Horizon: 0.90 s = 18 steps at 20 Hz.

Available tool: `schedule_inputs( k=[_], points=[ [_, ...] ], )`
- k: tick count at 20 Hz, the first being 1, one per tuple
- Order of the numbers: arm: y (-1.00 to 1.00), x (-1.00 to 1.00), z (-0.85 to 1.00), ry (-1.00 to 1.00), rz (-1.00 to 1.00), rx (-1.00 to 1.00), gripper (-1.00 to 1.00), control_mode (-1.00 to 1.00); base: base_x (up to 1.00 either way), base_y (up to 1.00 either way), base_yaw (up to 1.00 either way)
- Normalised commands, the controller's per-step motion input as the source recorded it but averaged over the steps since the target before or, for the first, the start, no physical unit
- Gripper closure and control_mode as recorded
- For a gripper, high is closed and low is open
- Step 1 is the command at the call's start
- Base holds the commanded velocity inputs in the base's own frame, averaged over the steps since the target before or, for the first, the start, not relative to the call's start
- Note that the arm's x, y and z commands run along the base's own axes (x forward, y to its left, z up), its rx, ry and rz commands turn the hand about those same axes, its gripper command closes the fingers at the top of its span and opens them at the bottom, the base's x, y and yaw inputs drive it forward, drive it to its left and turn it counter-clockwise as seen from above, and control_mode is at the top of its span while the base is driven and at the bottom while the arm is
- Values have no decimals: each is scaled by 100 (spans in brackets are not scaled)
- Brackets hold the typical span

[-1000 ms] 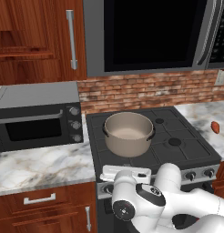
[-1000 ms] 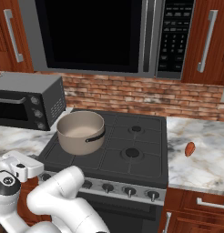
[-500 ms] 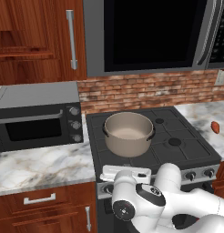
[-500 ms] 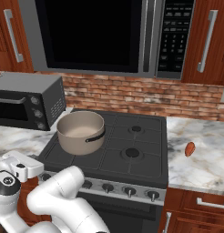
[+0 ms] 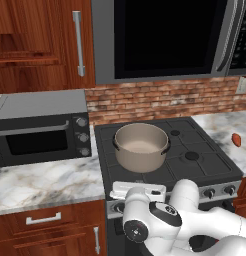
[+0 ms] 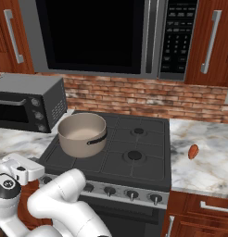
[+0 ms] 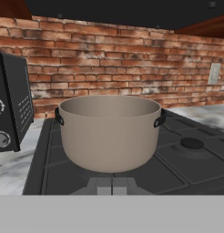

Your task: Turn on the burner for the pot on the stove. Wait thirty seconds for the pot to heat up. Then add the sweet potato to the pot.

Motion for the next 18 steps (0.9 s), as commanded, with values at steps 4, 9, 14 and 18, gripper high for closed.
schedule_inputs(
  k=[4,9,14,18],
  points=[
    [0,0,0,0,0,0,100,-100,0,0,0],
    [0,0,0,0,0,0,100,-100,0,0,0],
    [0,0,0,0,0,0,100,-100,0,0,0],
    [0,0,0,0,0,0,100,-100,0,0,0]
  ],
)
